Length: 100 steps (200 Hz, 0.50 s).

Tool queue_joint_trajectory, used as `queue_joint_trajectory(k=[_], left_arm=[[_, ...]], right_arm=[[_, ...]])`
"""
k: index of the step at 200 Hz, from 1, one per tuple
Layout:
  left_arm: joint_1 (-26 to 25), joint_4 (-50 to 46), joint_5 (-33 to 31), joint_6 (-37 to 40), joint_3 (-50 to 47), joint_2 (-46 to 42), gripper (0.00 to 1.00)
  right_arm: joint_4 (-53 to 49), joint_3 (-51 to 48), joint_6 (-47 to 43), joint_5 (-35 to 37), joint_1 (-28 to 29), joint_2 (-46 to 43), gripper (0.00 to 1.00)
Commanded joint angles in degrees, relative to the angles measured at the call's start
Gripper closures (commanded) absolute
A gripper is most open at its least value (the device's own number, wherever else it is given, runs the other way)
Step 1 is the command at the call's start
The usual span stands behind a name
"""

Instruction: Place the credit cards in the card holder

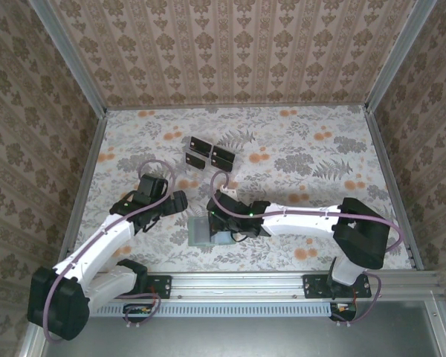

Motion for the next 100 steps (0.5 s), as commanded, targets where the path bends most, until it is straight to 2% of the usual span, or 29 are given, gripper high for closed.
queue_joint_trajectory(k=[1,27,30,53,100], left_arm=[[-0.28,-0.29,-1.09,-1.30,-0.60,0.10,0.00],[-0.28,-0.37,-1.39,-1.47,-0.70,0.18,0.00],[-1.71,-0.39,-1.45,-1.47,-0.70,0.18,0.00],[-2.37,-0.38,-1.60,-1.73,-0.86,0.27,0.00],[-4.49,0.72,-1.58,-2.39,-1.21,1.15,0.00]], right_arm=[[0.99,-2.29,2.46,1.50,0.35,1.52,1.00],[1.37,-3.66,2.73,2.11,0.43,2.43,1.00],[1.36,-3.88,2.74,2.29,0.40,2.53,1.00],[-0.41,-4.38,1.64,4.23,0.21,2.53,1.00],[-2.76,-6.79,-1.18,6.75,-2.93,-0.34,1.00]])
